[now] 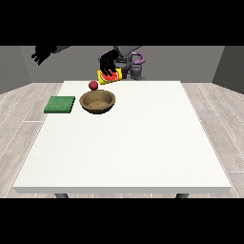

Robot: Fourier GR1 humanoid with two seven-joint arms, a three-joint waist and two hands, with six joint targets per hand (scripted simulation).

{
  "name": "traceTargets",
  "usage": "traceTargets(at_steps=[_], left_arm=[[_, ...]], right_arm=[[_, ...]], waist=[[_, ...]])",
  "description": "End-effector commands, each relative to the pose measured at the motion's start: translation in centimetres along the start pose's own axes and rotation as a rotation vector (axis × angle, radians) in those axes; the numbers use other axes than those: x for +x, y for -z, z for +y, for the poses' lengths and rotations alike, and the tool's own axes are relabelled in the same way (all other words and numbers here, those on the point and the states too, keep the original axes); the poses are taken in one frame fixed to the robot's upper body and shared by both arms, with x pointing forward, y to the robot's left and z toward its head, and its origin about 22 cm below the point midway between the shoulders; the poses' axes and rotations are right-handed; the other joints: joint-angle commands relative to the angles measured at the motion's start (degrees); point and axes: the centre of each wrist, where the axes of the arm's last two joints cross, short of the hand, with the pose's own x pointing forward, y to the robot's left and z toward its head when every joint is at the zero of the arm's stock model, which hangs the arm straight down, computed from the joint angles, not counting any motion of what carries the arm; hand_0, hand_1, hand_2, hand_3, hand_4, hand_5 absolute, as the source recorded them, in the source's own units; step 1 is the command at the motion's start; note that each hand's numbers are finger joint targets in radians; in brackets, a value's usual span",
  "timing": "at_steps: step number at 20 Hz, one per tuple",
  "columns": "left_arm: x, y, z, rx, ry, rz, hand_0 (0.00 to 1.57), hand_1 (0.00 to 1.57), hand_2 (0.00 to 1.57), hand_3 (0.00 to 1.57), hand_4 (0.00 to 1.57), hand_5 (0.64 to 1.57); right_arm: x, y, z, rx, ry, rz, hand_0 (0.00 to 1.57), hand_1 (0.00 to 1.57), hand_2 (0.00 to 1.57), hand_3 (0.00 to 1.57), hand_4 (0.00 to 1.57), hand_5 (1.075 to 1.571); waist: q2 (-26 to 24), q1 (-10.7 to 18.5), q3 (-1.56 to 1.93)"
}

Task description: Pick the cup and pour the ball into the bowl, then pick the bowl and place it on the pad

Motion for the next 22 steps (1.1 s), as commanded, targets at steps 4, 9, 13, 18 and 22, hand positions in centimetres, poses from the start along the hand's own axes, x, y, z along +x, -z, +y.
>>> traceTargets(at_steps=[4, 9, 13, 18, 22], left_arm=[[-0.5, -0.1, 2.1, 0.039, -0.147, -0.016, 0.00, 0.00, 1.15, 1.49, 1.04, 1.567], [-7.0, 0.2, 0.3, 0.098, -0.650, 0.135, 1.04, 1.04, 1.51, 1.15, 1.32, 1.562], [-11.7, 1.6, 3.9, 0.192, -1.092, 0.234, 0.42, 0.42, 0.14, 0.01, 1.22, 1.537], [-17.5, 1.4, 4.8, 0.227, -1.571, 0.252, 0.00, 0.00, 0.00, 0.00, 1.09, 1.571], [-23.5, 0.7, 4.8, 0.255, -1.778, 0.095, 0.00, 0.00, 0.00, 0.00, 1.05, 1.566]], right_arm=[[0.6, -0.5, -1.5, -0.095, -0.028, 0.038, 0.00, 0.00, 0.00, 0.14, 0.73, 1.546], [-0.5, -2.1, -2.4, -0.142, -0.016, 0.042, 0.00, 0.00, 0.00, 0.18, 0.74, 1.553], [-1.5, -1.8, -1.3, -0.191, 0.000, 0.036, 0.00, 0.00, 0.00, 0.11, 0.78, 1.558], [-1.7, -1.6, -1.1, -0.252, 0.002, 0.021, 0.00, 0.00, 0.00, 0.00, 0.78, 1.555], [-4.1, -1.9, 0.5, -0.295, 0.047, 0.020, 0.00, 0.00, 0.00, 0.00, 0.75, 1.563]], waist=[[-2.3, 6.1, -0.05], [-2.4, 10.0, -0.34], [-1.8, 14.2, -0.73], [1.4, 18.3, -0.81], [4.1, 21.6, -0.35]])
